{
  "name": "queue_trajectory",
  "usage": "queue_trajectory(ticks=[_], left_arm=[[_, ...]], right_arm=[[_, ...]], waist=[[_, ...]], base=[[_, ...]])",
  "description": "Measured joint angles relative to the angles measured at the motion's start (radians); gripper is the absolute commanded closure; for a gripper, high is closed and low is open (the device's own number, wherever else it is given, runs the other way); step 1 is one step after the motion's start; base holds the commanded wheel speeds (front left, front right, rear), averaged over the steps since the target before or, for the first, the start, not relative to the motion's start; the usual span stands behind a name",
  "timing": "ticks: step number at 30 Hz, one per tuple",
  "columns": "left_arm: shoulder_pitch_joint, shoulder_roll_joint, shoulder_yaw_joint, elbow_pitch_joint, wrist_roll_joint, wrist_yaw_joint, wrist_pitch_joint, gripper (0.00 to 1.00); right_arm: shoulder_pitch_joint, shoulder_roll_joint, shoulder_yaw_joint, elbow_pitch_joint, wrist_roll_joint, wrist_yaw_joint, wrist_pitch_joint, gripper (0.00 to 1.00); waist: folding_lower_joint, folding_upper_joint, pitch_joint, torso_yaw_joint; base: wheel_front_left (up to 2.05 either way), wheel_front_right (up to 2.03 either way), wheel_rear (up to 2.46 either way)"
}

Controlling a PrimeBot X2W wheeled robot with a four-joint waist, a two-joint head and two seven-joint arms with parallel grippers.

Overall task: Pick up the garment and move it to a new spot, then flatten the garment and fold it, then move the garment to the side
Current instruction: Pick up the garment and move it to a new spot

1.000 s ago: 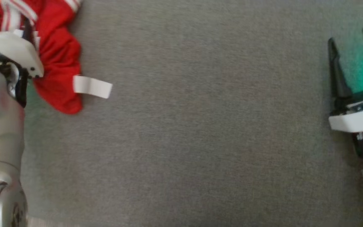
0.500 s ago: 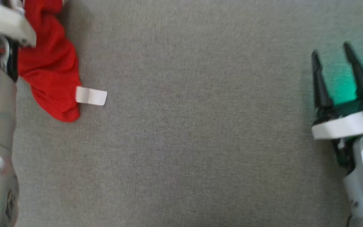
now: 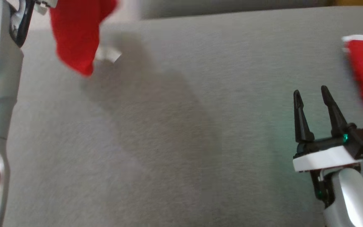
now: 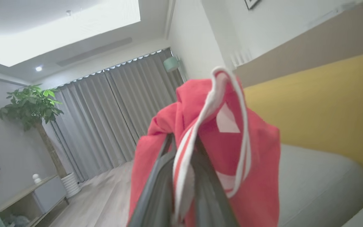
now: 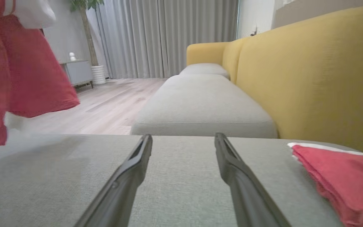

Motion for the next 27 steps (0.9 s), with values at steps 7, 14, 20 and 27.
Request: queue_trajectory(ticks=[7,14,20,27], left_arm=[[0.031,0.017,-0.060,-0.179,-0.086,0.000,0.066,1.00],[0.248,-0.029,-0.130,-0.305,-0.128,0.002,0.077,1.00],[0.558,-0.074,-0.226,-0.290,-0.128,0.052,0.006,1.00],[0.806,-0.143,-0.266,-0.147,-0.132,0.127,-0.079,0.00]], right_arm=[[0.018,0.026,0.003,-0.045,0.008,0.000,0.000,0.00],[0.038,0.048,0.011,-0.057,0.018,0.000,0.000,0.00],[0.038,0.056,0.026,-0.058,0.037,0.000,0.000,0.00],[0.039,0.070,0.072,-0.040,0.053,0.000,0.000,0.00]], waist=[[0.0000,0.0000,-0.078,-0.158],[0.0002,0.0000,-0.097,-0.297],[0.0004,0.0000,-0.053,-0.361],[0.0004,0.0000,-0.008,-0.350]], base=[[0.00,0.00,0.00],[0.00,0.00,0.00],[0.00,0.00,0.00],[0.00,0.00,0.00]])
